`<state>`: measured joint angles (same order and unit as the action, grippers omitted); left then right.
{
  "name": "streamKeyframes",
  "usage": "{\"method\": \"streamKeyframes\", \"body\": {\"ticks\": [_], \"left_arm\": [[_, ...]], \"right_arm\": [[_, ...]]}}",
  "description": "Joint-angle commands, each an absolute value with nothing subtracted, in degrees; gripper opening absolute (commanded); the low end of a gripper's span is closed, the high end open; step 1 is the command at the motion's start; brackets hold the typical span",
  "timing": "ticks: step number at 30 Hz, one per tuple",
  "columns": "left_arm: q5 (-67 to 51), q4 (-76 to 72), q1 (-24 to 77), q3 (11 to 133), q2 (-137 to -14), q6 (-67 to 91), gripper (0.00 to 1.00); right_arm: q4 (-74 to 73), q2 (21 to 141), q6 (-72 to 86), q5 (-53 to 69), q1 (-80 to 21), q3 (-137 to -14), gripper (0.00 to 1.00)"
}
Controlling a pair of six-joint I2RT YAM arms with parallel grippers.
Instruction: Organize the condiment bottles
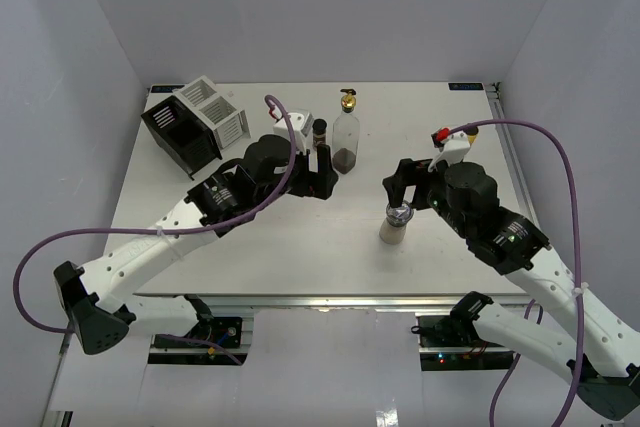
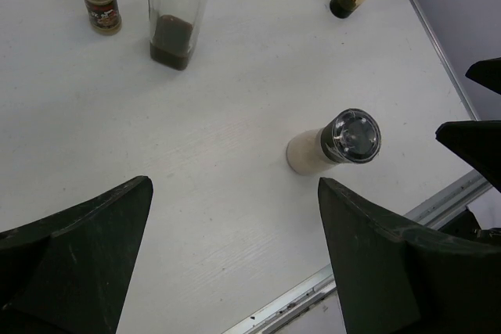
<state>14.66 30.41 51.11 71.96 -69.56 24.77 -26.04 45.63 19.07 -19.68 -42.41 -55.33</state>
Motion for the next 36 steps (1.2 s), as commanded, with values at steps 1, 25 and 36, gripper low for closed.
{"method": "streamKeyframes", "body": {"ticks": [1,25,36], "left_arm": [[15.24,29.51,51.06,74.4,-70.58,24.03,0.98],[2.69,28.13,36.3,115.45,-111.35,9.0,0.9],[2.91,24.33,36.3,110.14,-111.47,8.88,0.9]], "right_arm": [[-25.07,45.42,17.95,-18.96,-42.45,-56.78,0.9],[-19.92,33.72,8.88,-11.62,-42.49,-51.05,0.95],[-18.63,31.55,7.77,-12.98,-42.48,-48.64,0.95]]}}
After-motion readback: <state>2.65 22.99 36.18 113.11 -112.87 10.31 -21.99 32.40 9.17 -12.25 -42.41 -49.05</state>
